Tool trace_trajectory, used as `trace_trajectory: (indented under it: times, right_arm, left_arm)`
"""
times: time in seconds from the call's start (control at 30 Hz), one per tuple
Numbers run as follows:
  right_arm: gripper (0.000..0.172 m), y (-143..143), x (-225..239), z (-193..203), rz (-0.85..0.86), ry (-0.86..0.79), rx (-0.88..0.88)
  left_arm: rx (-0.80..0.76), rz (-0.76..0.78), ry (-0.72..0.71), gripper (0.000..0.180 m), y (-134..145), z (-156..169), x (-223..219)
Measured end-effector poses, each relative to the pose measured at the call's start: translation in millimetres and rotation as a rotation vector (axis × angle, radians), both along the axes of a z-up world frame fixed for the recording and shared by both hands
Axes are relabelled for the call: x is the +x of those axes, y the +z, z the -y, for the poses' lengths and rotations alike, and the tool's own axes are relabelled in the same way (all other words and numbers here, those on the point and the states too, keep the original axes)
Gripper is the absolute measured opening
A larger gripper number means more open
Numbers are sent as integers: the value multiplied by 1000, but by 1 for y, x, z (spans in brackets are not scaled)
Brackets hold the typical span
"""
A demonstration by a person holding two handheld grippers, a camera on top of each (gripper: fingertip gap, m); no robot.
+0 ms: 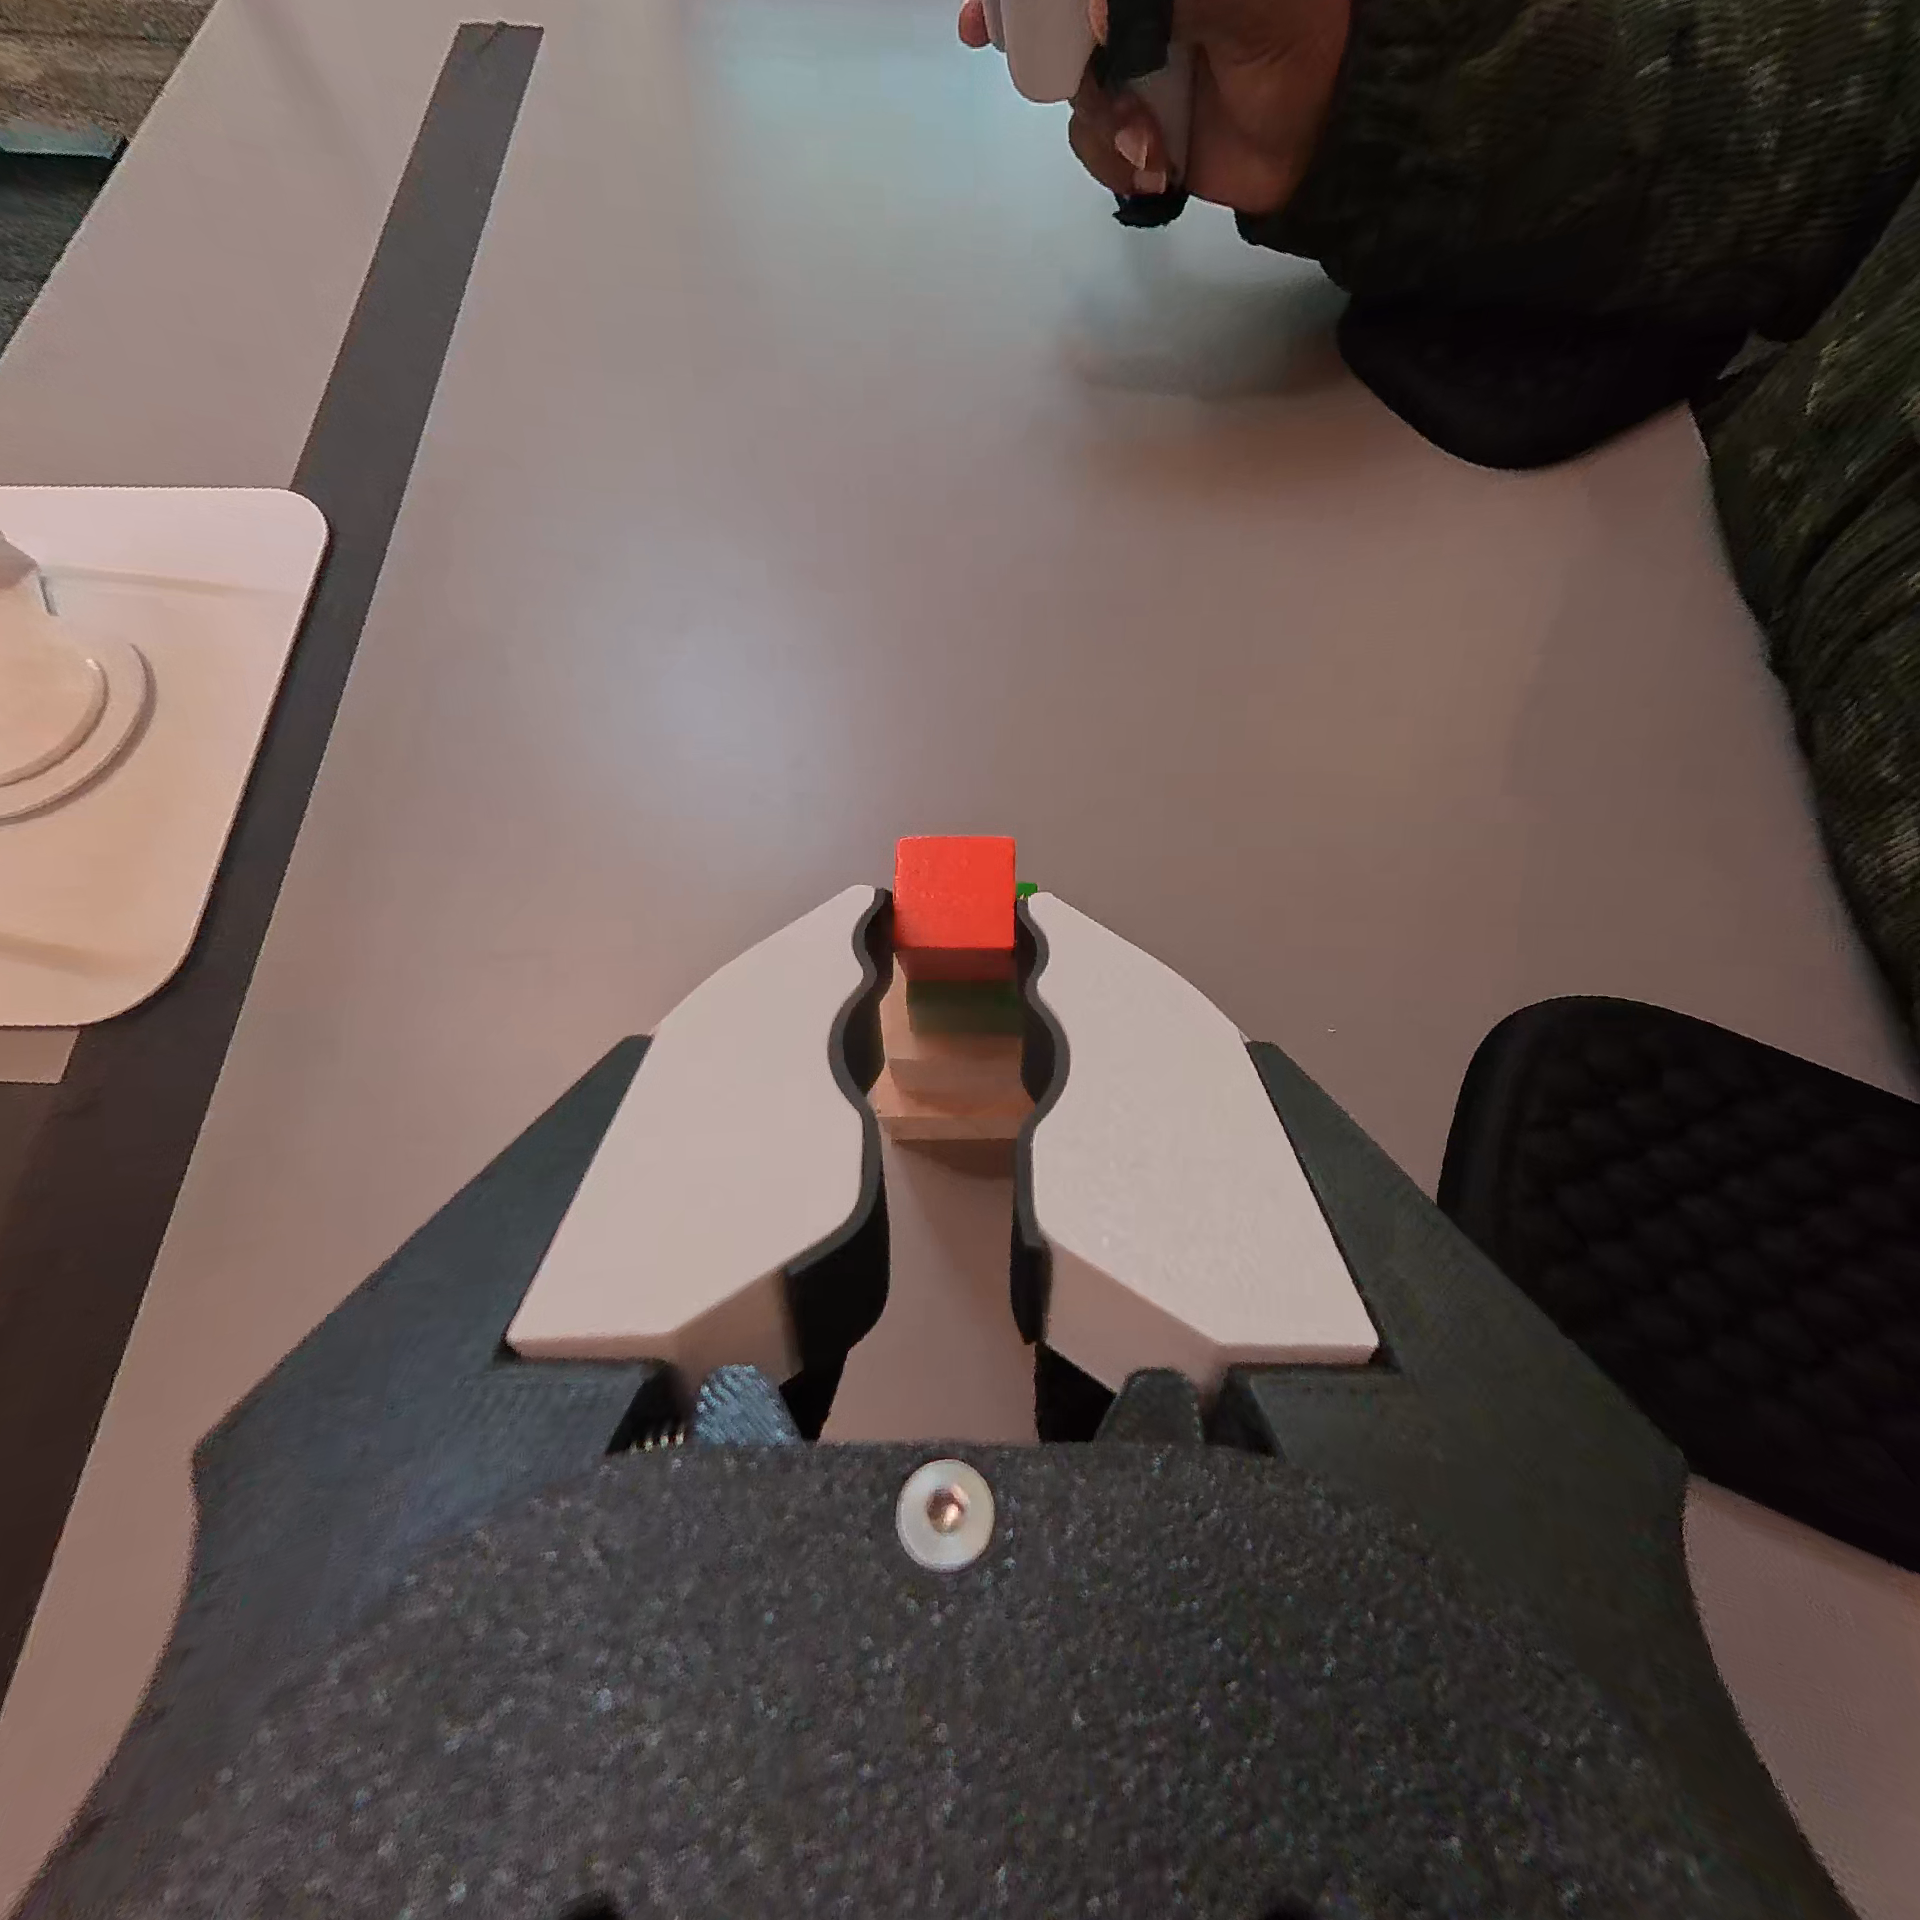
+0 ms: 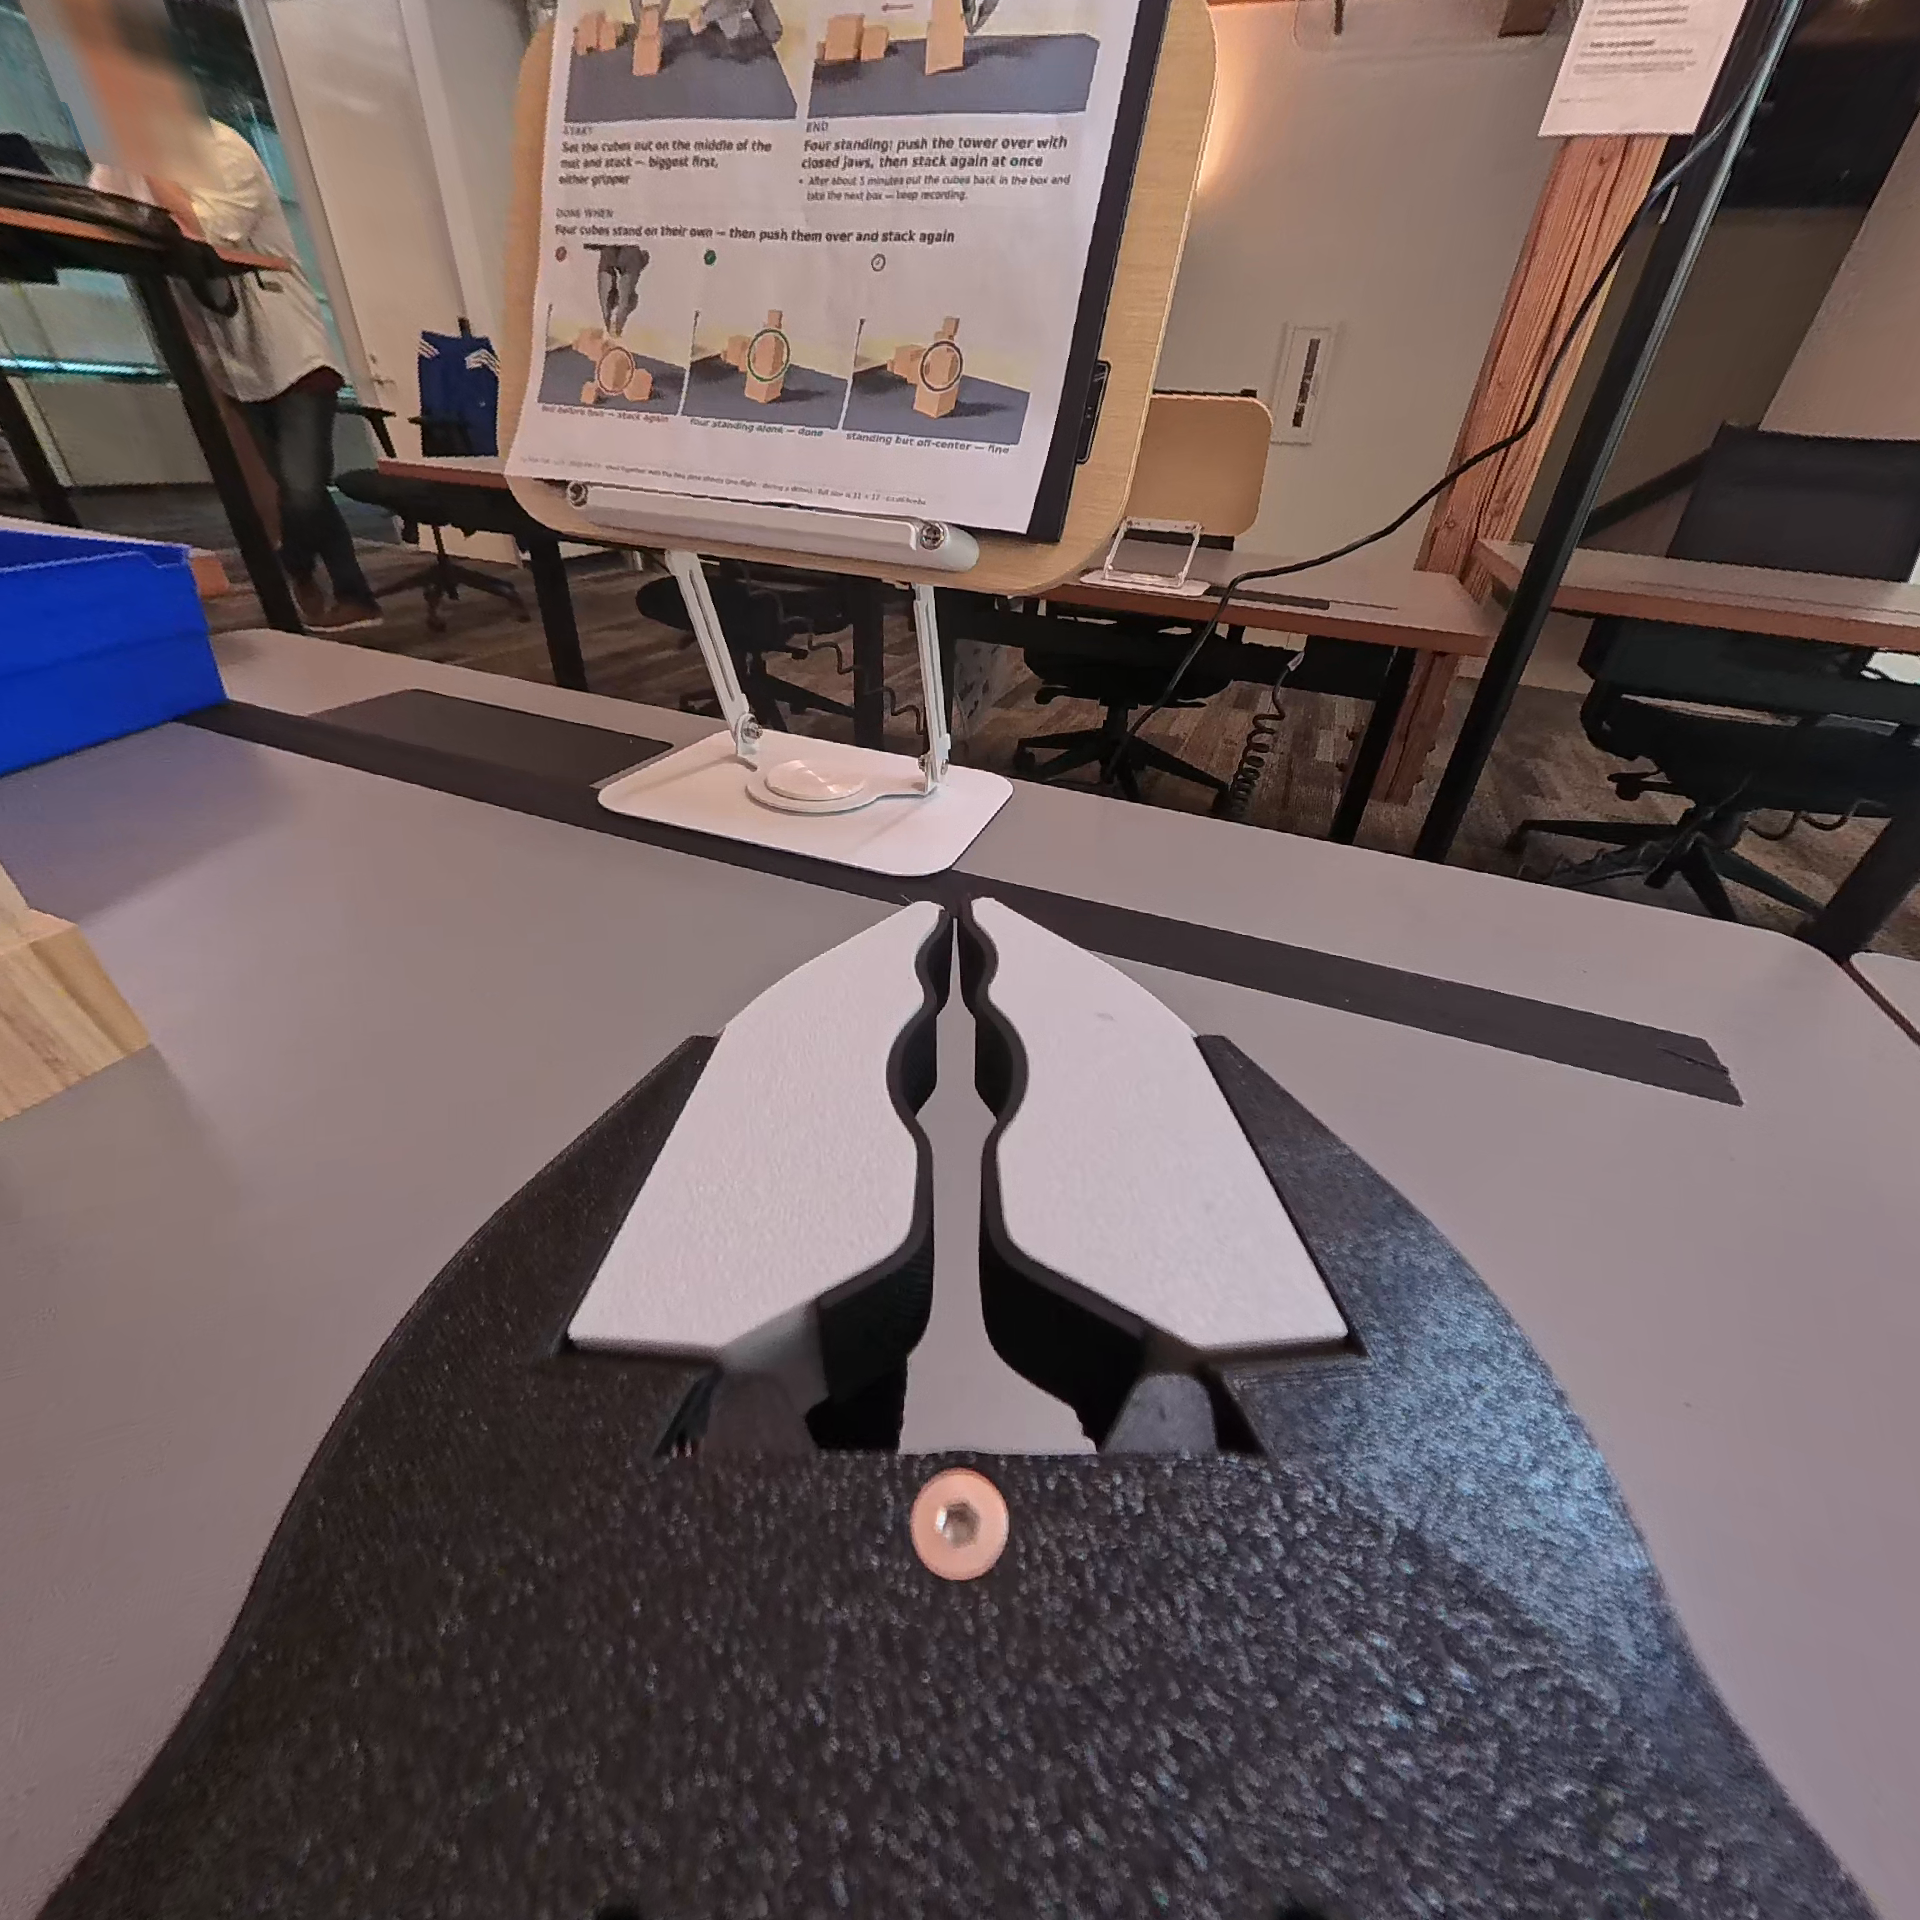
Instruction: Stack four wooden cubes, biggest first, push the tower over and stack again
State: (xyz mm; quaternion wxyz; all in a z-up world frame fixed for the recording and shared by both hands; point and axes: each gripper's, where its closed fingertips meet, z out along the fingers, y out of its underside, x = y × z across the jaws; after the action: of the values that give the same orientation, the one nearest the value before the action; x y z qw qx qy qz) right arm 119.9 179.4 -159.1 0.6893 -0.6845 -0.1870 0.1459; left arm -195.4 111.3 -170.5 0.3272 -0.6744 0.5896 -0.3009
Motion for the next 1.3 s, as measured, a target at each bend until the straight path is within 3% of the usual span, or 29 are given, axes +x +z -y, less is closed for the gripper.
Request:
trace_trajectory:
  times: [0.43, 0.67, 0.8, 0.97, 1.07, 1.17, 1.3]
  right_arm:
    - [1, -3, -3, 0, 5, 8, -7]
    - [1, -2, -3, 0, 4, 8, -6]
    - [1, -2, -2, 0, 0, 8, -6]
    - [1, 4, -1, 2, -9, 4, 12]
    - [1, 7, 0, 2, -19, 3, 15]
    - [1, 9, -1, 4, -23, 6, 19]
    - [0, 14, -1, 6, -40, 6, 28]
  left_arm:
    - [62, -30, -19, 23, -4, 4, 0]
    - [83, 0, 13, 31, 4, 2, -1]
    - [111, 94, 77, 34, 21, 2, -5]
    - [206, 461, 384, 21, 69, -9, -10]
    - [328, 611, 657, 0, 82, -13, -33]
    - [376, 626, 917, 0, 66, -16, -58]
    - [294, 617, 1186, 0, 31, -13, -79]
